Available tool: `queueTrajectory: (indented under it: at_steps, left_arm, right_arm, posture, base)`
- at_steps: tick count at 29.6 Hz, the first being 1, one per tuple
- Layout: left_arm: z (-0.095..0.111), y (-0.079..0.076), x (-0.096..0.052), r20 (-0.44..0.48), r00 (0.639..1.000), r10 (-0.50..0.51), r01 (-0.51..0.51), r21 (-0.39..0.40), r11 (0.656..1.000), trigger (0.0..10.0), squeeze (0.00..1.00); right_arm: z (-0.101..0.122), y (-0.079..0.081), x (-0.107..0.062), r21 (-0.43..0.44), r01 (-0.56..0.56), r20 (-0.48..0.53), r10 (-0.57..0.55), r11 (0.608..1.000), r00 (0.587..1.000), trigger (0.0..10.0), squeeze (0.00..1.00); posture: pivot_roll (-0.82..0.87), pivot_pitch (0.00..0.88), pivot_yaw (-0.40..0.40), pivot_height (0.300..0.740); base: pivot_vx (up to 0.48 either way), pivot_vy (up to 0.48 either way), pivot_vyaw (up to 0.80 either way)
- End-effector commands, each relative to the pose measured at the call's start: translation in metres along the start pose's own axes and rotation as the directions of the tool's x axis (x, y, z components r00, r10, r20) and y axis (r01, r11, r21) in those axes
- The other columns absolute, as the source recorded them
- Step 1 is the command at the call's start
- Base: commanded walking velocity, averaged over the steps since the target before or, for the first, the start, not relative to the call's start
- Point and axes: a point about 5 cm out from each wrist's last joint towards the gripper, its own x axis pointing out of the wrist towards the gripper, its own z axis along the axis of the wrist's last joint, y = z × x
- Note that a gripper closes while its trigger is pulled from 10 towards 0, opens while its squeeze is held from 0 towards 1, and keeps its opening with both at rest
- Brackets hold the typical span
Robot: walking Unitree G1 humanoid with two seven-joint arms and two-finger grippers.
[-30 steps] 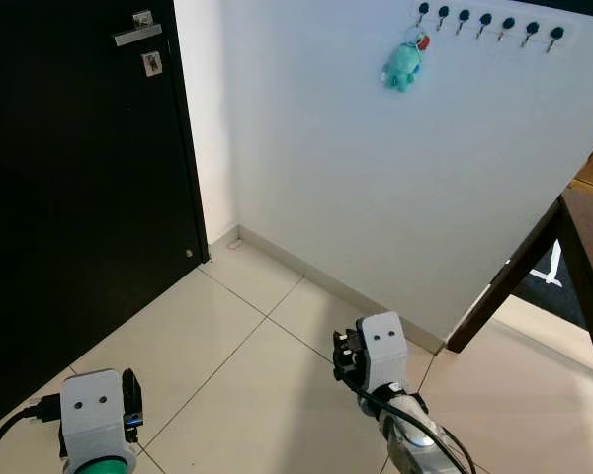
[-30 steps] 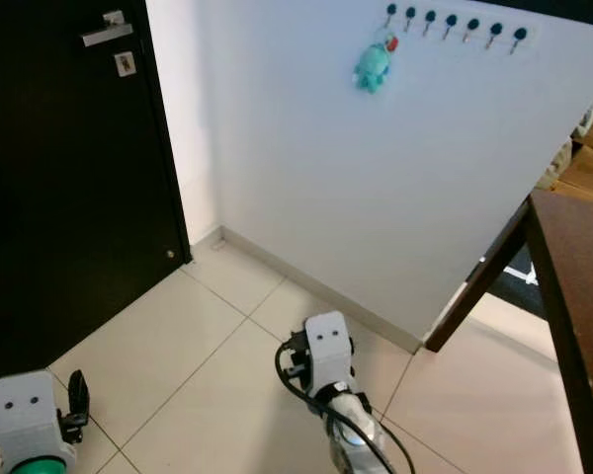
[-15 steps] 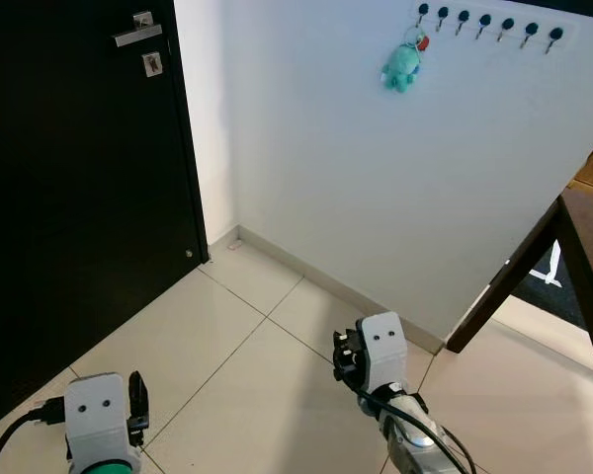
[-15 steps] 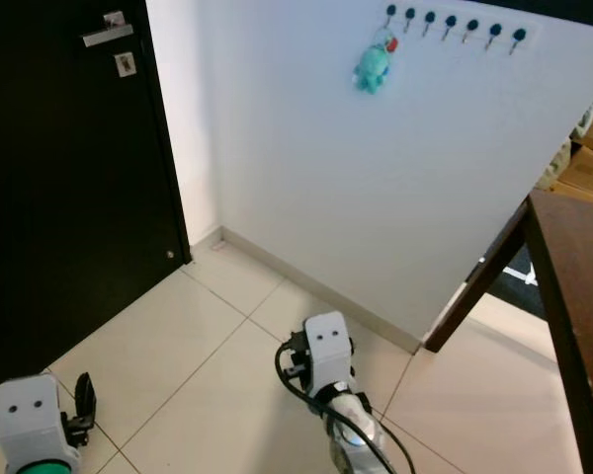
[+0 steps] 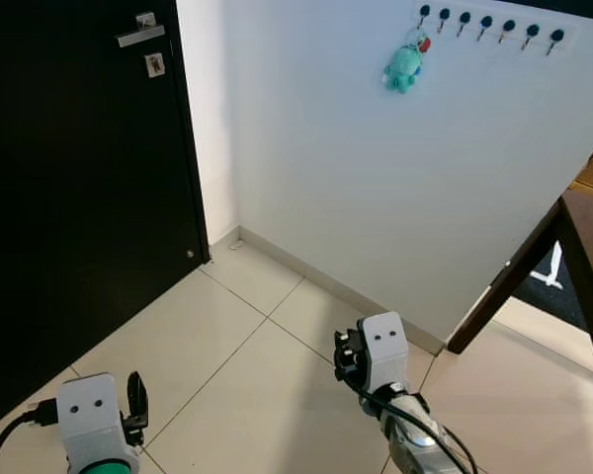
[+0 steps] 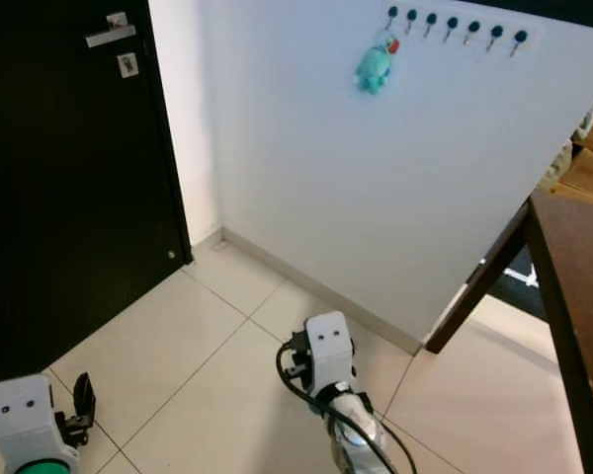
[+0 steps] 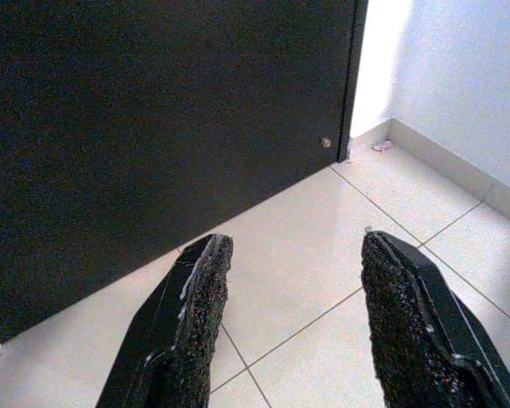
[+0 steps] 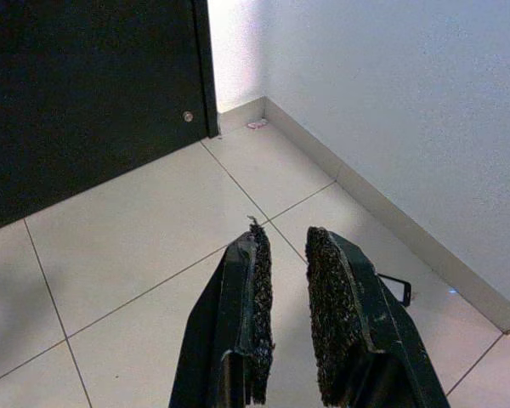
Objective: Hang keys on a hook
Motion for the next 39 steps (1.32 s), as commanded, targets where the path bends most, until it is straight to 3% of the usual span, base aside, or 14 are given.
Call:
queueTrajectory:
  at_steps: [1,26,39]
  left_arm:
    - [-0.0091,0.0035,-0.0023,-0.048,0.999,0.015,-0.015,0.010,1.000,10.0,0.00]
    - [-0.0083,0.0025,0.0000,-0.049,0.999,0.012,-0.012,0.001,1.000,10.0,0.00]
    - [-0.0052,0.0046,0.0048,-0.044,0.999,0.015,-0.015,0.009,1.000,10.0,0.00]
  right_arm:
    - [-0.0041,-0.0001,-0.0007,0.011,0.001,-0.016,-0.001,1.000,1.000,10.0,0.00]
    - [-0.0027,-0.0021,0.0013,0.017,0.002,-0.016,-0.002,1.000,1.000,10.0,0.00]
    - [0.0006,0.0007,0.0055,0.024,-0.002,-0.014,0.002,1.000,1.000,10.0,0.00]
  posture:
    - [-0.09,0.152,0.053,0.740]
    - [-0.09,0.159,0.053,0.740]
    - [-0.11,0.204,0.045,0.740]
  base:
    - [0.000,0.000,0.00]
    - [0.000,0.000,0.00]
    - [0.000,0.000,0.00]
